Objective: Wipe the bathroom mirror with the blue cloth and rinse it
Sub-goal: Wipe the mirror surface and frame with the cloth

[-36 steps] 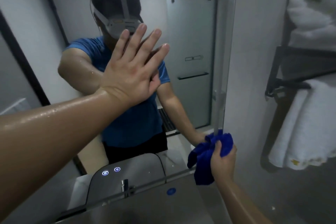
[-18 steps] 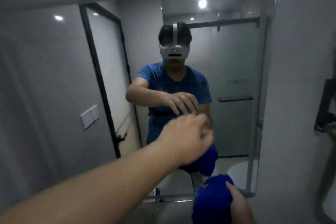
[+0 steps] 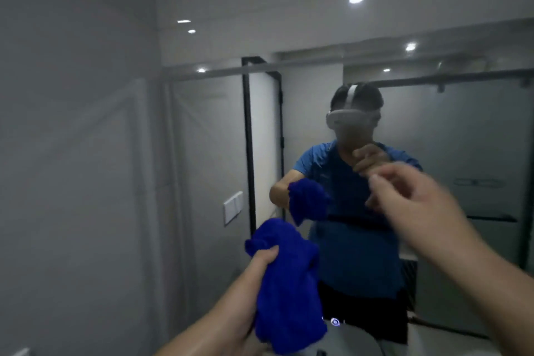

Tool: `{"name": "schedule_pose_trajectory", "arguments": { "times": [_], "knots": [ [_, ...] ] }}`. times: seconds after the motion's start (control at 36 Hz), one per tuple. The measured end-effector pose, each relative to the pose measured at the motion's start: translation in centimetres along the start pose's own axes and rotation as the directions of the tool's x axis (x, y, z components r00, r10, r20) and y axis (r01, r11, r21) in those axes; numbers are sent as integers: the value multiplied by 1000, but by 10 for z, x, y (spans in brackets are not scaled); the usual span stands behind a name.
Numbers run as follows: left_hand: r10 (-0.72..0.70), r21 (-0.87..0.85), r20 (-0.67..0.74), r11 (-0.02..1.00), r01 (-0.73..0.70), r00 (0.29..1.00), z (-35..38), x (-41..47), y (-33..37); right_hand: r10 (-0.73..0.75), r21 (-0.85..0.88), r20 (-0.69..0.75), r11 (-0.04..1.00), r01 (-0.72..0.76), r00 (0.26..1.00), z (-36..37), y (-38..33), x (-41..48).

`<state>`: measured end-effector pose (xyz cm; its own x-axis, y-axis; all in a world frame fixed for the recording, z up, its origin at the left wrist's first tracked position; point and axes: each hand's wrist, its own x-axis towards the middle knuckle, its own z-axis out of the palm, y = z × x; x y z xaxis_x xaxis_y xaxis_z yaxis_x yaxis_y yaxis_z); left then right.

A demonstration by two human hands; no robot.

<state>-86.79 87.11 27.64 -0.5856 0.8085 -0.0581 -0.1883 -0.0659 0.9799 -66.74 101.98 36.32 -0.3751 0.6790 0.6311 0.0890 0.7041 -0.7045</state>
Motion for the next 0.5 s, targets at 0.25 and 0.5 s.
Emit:
{"name": "schedule_pose_trajectory", "arguments": {
  "times": [0.25, 0.5],
  "knots": [
    [245, 6, -176, 969, -247, 953, -50, 23, 47, -678, -606, -43, 601, 520, 734, 54, -64, 159],
    [697, 499, -221, 681, -535, 682, -23, 65, 92, -716, -749, -98, 511, 423, 692, 75, -61, 219]
  ]
}}
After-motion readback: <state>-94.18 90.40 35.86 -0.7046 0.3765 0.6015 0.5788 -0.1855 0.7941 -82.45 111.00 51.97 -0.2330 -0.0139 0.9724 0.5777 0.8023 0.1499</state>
